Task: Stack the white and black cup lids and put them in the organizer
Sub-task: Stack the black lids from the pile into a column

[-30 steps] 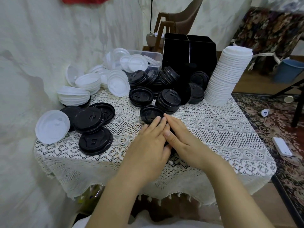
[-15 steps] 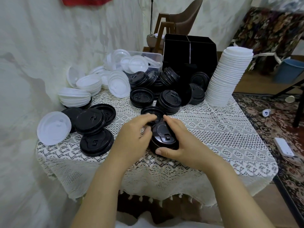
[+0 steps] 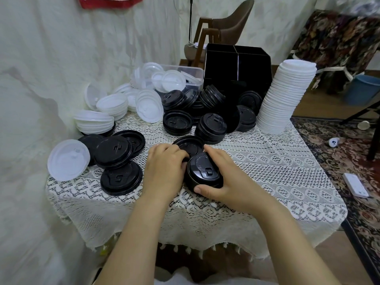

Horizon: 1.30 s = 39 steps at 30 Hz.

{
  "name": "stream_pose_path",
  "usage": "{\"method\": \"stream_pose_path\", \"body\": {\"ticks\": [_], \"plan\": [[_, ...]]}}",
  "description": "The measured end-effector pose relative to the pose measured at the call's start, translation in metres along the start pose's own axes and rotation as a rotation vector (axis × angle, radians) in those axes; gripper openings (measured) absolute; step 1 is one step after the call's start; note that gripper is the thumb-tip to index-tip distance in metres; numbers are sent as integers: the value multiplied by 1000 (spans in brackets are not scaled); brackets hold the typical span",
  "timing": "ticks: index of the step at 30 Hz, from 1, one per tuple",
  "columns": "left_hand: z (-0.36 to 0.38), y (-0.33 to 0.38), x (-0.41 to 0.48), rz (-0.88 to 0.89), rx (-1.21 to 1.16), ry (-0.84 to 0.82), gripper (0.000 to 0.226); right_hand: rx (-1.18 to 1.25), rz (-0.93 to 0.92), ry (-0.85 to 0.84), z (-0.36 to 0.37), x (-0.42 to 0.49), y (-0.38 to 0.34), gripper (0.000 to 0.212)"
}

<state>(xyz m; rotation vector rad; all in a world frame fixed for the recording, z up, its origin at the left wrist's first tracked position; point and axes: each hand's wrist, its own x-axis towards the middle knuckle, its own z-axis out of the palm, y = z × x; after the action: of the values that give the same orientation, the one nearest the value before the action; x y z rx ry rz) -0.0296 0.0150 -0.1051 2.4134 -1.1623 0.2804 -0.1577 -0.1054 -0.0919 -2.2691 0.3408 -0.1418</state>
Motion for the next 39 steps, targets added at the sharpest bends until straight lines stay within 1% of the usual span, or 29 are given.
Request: {"method": "stream_pose_path", "body": {"ticks": [2,5,10,12,14,15,18,19,21,25,26,31,34,36,39], "plan": [[0,0,0,-1,19,6,15,6,-2,2,0,0,0,98],[0,-3,0,33,-14,23,13,10,0,5,0,0,0,98],[-2,-5,0,36,-90,41,25,11,1,10,0,-1,-1,96],[-4,-5,0,31,-123,69,37,10,3,10,1,-1,-1,97],[-6,-4,1,40,-152,126,49,1,3,10,1,-1,-1,97],[-7,-4,1,54,-169,166,52,-3,3,10,0,-1,-1,97],[-12,-2,1,55,-235,278,48,-6,5,12,1,-1,-2,97],[-14,-1,2,33,-259,289,47,-9,6,13,1,-1,-1,97],[-19,1,1,-48,-307,230,51,-20,7,14,2,0,-1,97],[-18,0,-1,-167,-283,19,79,-13,16,11,1,0,0,96],[-17,-1,-1,-200,-294,-7,81,-10,19,9,1,0,0,96],[-19,-1,0,-314,-302,-49,72,-14,22,10,2,0,0,97],[-18,-4,1,-363,-259,-58,78,-15,22,11,2,0,-1,97],[-17,-5,1,-379,-226,-119,82,-15,24,11,2,0,-1,97],[-14,-6,0,-375,-184,-223,82,-13,25,9,2,0,-2,97]]}}
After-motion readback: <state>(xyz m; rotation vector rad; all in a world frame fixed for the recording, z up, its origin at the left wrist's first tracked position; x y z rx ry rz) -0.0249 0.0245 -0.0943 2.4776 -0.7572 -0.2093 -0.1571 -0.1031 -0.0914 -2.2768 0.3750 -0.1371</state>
